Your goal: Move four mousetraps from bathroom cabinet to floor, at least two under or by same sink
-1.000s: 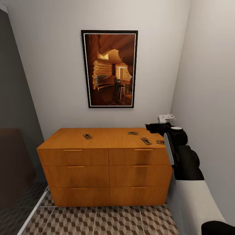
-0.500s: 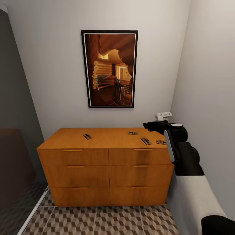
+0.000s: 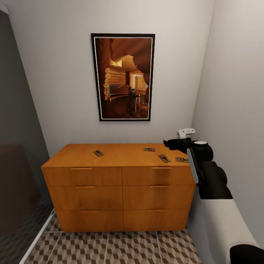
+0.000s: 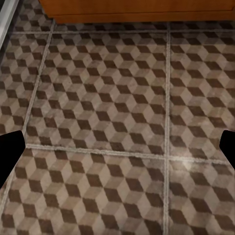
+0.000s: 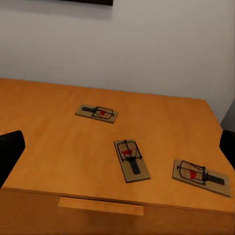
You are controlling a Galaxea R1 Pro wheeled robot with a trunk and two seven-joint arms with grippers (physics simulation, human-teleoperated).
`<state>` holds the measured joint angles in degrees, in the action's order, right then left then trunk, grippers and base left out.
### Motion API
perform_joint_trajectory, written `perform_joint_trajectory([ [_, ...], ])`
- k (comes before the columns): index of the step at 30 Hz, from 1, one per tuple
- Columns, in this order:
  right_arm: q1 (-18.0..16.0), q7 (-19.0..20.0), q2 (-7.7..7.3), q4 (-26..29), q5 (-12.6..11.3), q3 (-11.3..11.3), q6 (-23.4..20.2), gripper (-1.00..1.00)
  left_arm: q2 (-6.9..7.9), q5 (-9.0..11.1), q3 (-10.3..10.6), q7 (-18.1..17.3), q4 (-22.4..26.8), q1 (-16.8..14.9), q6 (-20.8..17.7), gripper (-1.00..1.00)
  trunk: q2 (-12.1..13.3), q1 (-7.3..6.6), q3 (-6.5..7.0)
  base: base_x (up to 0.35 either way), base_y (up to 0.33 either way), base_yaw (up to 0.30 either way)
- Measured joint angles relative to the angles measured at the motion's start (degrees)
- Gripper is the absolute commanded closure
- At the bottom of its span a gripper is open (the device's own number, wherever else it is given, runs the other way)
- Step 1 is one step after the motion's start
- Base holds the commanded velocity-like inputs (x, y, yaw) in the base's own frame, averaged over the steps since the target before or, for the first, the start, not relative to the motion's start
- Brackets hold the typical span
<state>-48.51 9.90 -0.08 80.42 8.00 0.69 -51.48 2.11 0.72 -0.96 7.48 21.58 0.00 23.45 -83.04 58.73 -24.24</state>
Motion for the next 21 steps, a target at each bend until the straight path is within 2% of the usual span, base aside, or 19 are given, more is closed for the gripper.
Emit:
perform_joint_trajectory([
  [21,0.48,-0.06,0.00,-5.88,0.00,0.00,5.40,-1.00,0.00,-0.06,-0.07,0.02,-1.32,0.00,-0.08,-1.00,0.00,-0.01,-1.72,0.007,-0.003,0.000],
])
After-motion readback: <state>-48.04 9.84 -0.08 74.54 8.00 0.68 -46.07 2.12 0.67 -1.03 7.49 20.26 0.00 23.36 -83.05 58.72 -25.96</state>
